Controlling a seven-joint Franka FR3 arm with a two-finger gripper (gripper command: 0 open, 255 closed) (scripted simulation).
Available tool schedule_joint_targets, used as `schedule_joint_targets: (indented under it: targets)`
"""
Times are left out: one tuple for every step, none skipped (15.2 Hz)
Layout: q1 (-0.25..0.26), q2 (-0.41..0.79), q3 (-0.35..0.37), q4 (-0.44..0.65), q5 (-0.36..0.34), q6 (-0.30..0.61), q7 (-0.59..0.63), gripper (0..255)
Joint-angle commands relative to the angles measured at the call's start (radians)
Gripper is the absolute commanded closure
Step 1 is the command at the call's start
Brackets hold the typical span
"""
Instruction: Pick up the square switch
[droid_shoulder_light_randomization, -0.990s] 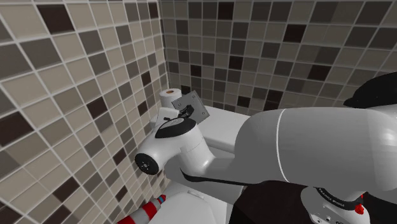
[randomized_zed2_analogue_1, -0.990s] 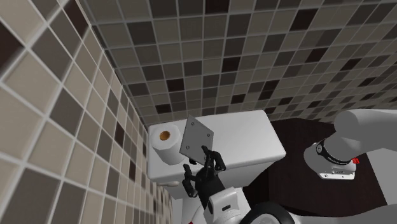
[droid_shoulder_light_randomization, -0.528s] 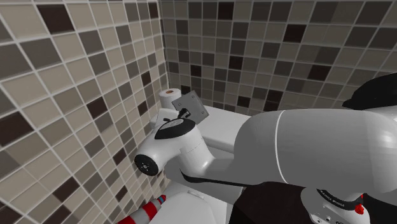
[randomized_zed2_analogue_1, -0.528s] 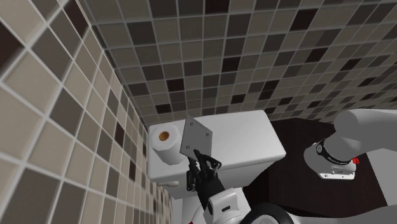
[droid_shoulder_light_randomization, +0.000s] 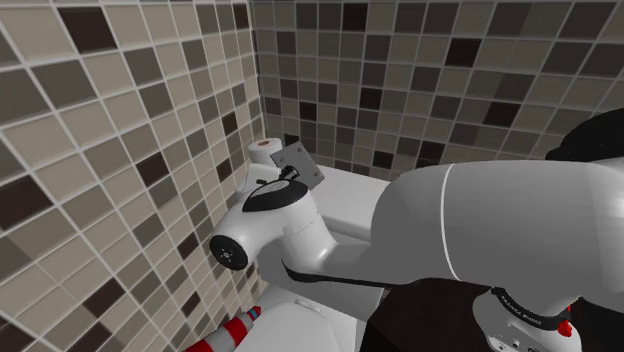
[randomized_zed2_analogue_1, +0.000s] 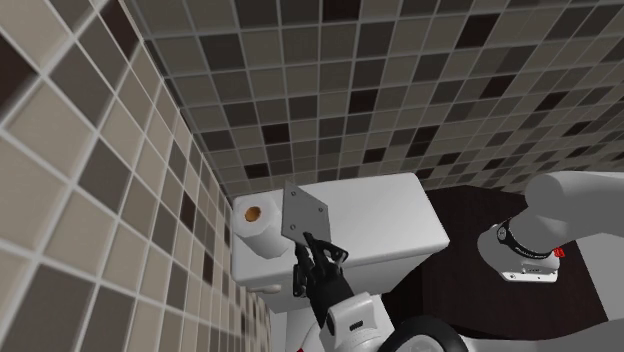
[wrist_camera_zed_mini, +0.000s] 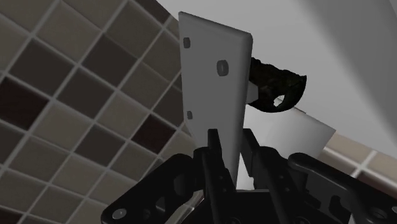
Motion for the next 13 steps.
schedule_joint_targets:
  targets:
    - [0.010,0.014,-0.013,0.004,-0.005,-0.010,-0.014,255]
    - [0.015,0.021,-0.020,0.005,-0.008,-0.014,-0.020,255]
    - [0.020,0.028,-0.027,0.007,-0.011,-0.019,-0.027,255]
    - [0.025,0.034,-0.034,0.009,-0.013,-0.024,-0.034,255]
    - [0.030,0.041,-0.041,0.011,-0.016,-0.028,-0.041,255]
    - [0.035,0.048,-0.049,0.013,-0.019,-0.033,-0.048,255]
    - [0.039,0.054,-0.056,0.016,-0.022,-0.038,-0.055,255]
    - [0.044,0.060,-0.062,0.018,-0.024,-0.042,-0.062,255]
    - [0.049,0.067,-0.069,0.021,-0.027,-0.047,-0.069,255]
    - [0.053,0.073,-0.076,0.024,-0.030,-0.052,-0.076,255]
    - [0.058,0.079,-0.083,0.027,-0.032,-0.057,-0.084,255]
    - [0.059,0.080,-0.084,0.028,-0.033,-0.057,-0.085,255]
    - [0.059,0.080,-0.084,0.028,-0.033,-0.057,-0.085,255]
